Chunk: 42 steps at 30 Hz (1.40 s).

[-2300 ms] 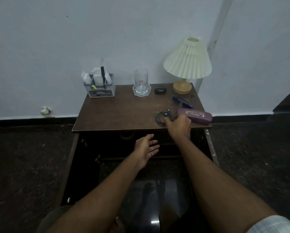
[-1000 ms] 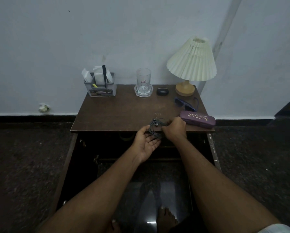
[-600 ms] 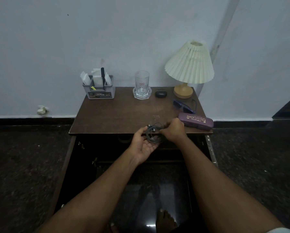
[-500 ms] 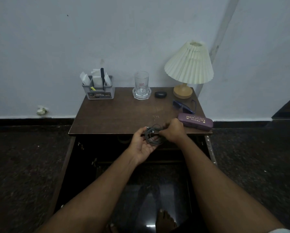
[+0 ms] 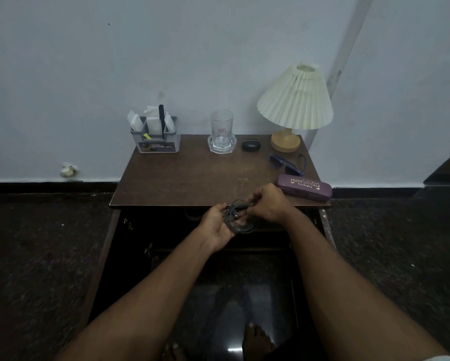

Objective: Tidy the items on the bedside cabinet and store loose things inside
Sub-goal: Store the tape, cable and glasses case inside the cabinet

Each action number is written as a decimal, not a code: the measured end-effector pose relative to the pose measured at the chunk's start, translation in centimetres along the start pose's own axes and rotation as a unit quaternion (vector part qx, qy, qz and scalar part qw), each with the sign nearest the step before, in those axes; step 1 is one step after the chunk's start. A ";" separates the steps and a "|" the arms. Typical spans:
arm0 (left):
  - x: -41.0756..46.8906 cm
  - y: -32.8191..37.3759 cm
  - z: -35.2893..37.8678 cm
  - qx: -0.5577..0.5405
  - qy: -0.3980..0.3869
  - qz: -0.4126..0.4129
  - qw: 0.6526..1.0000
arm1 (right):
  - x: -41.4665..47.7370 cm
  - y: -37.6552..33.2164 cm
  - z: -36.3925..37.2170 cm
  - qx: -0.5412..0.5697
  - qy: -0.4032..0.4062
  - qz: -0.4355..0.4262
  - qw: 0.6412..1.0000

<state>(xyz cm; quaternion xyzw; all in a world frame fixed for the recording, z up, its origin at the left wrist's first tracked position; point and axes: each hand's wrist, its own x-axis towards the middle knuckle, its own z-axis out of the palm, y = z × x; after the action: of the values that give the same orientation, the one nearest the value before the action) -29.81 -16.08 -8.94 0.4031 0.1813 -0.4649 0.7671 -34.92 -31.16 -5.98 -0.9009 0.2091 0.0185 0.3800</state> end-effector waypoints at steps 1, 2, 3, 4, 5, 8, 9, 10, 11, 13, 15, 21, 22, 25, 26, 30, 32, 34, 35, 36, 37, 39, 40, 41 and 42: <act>0.0 -0.1 0.0 -0.002 0.000 0.003 1.000 | -0.1 0.0 0.0 0.002 -0.002 -0.003 1.000; 0.0 -0.2 -0.1 -0.002 0.000 0.004 1.000 | -0.3 -0.1 0.1 0.005 -0.004 -0.006 1.000; -0.1 -0.3 -0.2 0.001 -0.001 0.003 1.000 | -0.5 -0.2 0.2 0.009 -0.006 -0.007 1.000; -0.2 -0.4 -0.2 0.009 -0.003 0.002 1.000 | -0.7 -0.2 0.2 0.015 -0.009 -0.008 1.000; -0.3 -0.5 -0.3 0.021 -0.008 0.002 1.000 | -0.9 -0.3 0.3 0.022 -0.013 -0.007 1.000; -0.8 -0.8 -0.7 0.053 -0.026 0.022 0.998 | -1.6 -0.4 0.2 0.035 -0.021 -0.006 0.999; -0.9 -1.0 -0.9 0.059 -0.031 0.028 0.997 | -1.8 -0.4 0.2 0.039 -0.025 -0.008 0.999; -1.1 -1.2 -1.0 0.065 -0.036 0.031 0.997 | -2.1 -0.4 0.2 0.049 -0.033 -0.009 0.998; -1.3 -1.4 -1.2 0.071 -0.038 0.033 0.996 | -2.2 -0.5 0.3 0.069 -0.046 -0.007 0.997; -1.5 -2.0 -1.6 0.083 -0.030 0.033 0.996 | -2.5 -0.3 0.7 0.114 -0.076 0.010 0.991; -1.5 -2.8 -2.1 0.086 -0.007 0.026 0.996 | -2.9 0.2 1.3 0.150 -0.100 0.052 0.982; -0.8 -4.5 -3.1 0.107 0.025 -0.008 0.994 | -3.6 3.2 3.3 0.282 -0.170 0.198 0.923; -0.5 -4.6 -3.2 0.105 0.028 -0.011 0.994 | -3.3 3.6 3.4 0.304 -0.178 0.210 0.912; 1.0 -4.6 -3.6 0.101 0.046 -0.007 0.994 | -2.2 4.5 4.1 0.358 -0.196 0.233 0.883; 1.5 -4.6 -3.7 0.097 0.054 -0.002 0.994 | -1.8 4.9 4.4 0.359 -0.202 0.236 0.880; 3.7 -4.5 -4.4 0.096 0.079 0.017 0.992 | -0.1 5.5 6.0 0.330 -0.225 0.247 0.883; 4.9 -4.2 -4.9 0.094 0.098 0.026 0.990 | 1.0 5.8 7.0 0.317 -0.214 0.251 0.889; 6.1 -3.8 -5.3 0.089 0.122 0.034 0.988 | 2.1 6.0 7.9 0.301 -0.199 0.250 0.898; 6.6 -3.7 -5.4 0.093 0.129 0.036 0.987 | 2.7 6.2 8.2 0.296 -0.194 0.249 0.902; 7.1 -3.5 -5.5 0.097 0.128 0.037 0.986 | 3.3 6.4 8.5 0.295 -0.188 0.247 0.904; 7.6 -3.4 -5.6 0.100 0.124 0.036 0.987 | 3.8 6.5 8.7 0.293 -0.181 0.245 0.906; 8.5 -3.1 -5.8 0.104 0.125 0.033 0.986 | 4.9 6.9 9.2 0.283 -0.170 0.238 0.914; 9.0 -3.0 -6.0 0.111 0.132 0.035 0.984 | 5.5 7.1 9.4 0.282 -0.167 0.237 0.915; 9.5 -2.9 -6.2 0.120 0.143 0.039 0.982 | 5.9 7.3 9.6 0.282 -0.165 0.240 0.914; 10.1 -2.8 -6.3 0.128 0.156 0.048 0.978 | 6.4 7.4 9.9 0.283 -0.165 0.240 0.914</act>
<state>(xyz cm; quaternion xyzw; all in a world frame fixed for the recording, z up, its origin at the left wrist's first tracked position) -26.56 -17.53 -20.63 0.5734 0.2182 -0.3788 0.6929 -30.76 -31.27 -19.21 -0.6623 0.3497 0.1979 0.6324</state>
